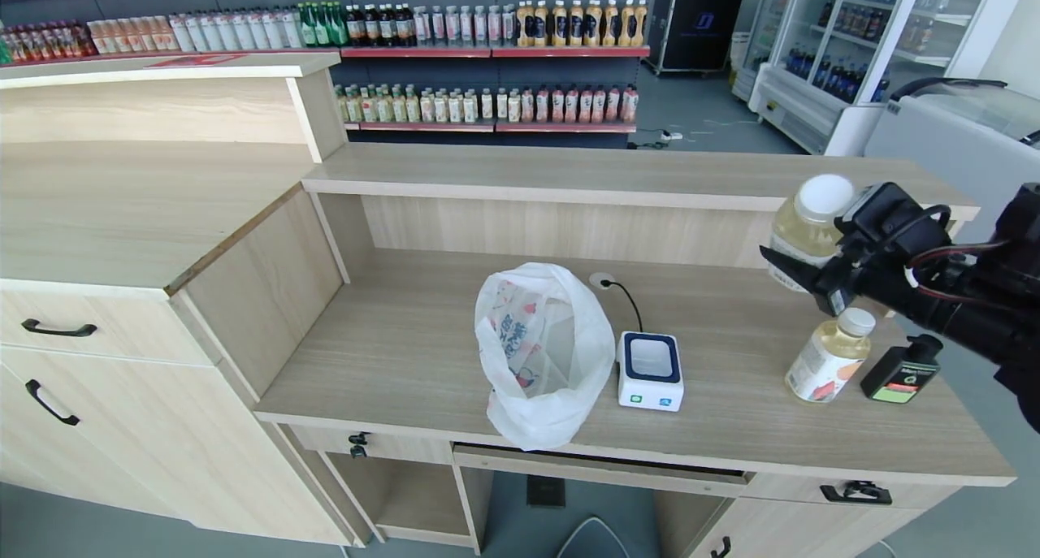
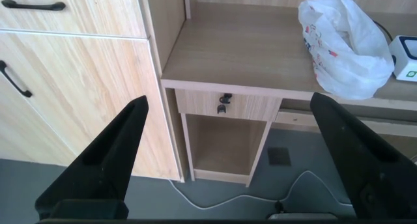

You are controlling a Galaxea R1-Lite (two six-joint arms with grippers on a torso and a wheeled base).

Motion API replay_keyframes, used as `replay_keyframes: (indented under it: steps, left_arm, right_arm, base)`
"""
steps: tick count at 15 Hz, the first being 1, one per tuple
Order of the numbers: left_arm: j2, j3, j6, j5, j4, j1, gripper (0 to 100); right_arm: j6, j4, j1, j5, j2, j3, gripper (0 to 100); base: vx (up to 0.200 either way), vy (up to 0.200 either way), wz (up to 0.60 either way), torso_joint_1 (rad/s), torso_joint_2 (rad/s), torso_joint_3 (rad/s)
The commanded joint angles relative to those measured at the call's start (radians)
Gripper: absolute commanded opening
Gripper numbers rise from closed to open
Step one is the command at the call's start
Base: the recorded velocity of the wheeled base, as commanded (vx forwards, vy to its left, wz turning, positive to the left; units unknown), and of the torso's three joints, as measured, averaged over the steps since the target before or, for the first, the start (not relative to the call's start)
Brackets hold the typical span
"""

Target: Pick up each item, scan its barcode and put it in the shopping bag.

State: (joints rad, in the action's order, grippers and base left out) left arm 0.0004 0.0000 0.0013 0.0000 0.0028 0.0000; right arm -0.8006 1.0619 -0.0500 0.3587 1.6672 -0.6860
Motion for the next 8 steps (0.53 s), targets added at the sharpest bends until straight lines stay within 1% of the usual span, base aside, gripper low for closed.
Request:
replay_keyframes:
  steps: [1,2,3,4,5,6,8]
  left_arm:
    - [0.0,0.0,0.0,0.0,0.0,0.0,100]
    - [0.0,0.0,0.0,0.0,0.0,0.0,100]
    - [0.0,0.0,0.0,0.0,0.0,0.0,100]
    - [0.0,0.0,0.0,0.0,0.0,0.0,100]
    - [0.0,0.0,0.0,0.0,0.0,0.0,100]
    - [0.0,0.0,0.0,0.0,0.0,0.0,100]
    - [0.0,0.0,0.0,0.0,0.0,0.0,100]
  right_arm:
    - [-0.049,0.05,0.029,0.062,0.074,0.005,0]
    - [-0.132,0.078,0.05,0.105,0.095,0.006,0]
    - [-0.147,0.095,0.052,0.124,0.108,0.006,0]
    - [-0.155,0.141,0.052,0.155,0.135,0.005,0]
    - [-0.155,0.141,0.052,0.155,0.135,0.005,0]
    - [-0.186,0.254,0.056,0.247,0.226,-0.003,0]
    - [-0.239,0.326,0.075,0.298,0.309,-0.014,0]
  base:
    - [0.0,0.0,0.6,0.002,0.0,0.002]
    - [0.0,0.0,0.6,-0.002,0.0,-0.002]
    - [0.0,0.0,0.6,0.002,0.0,0.002]
    - [0.0,0.0,0.6,0.007,0.01,0.002]
    - [0.0,0.0,0.6,0.007,0.0,0.002]
    - [0.0,0.0,0.0,0.0,0.0,0.0]
    - [0.0,0.0,0.0,0.0,0.0,0.0]
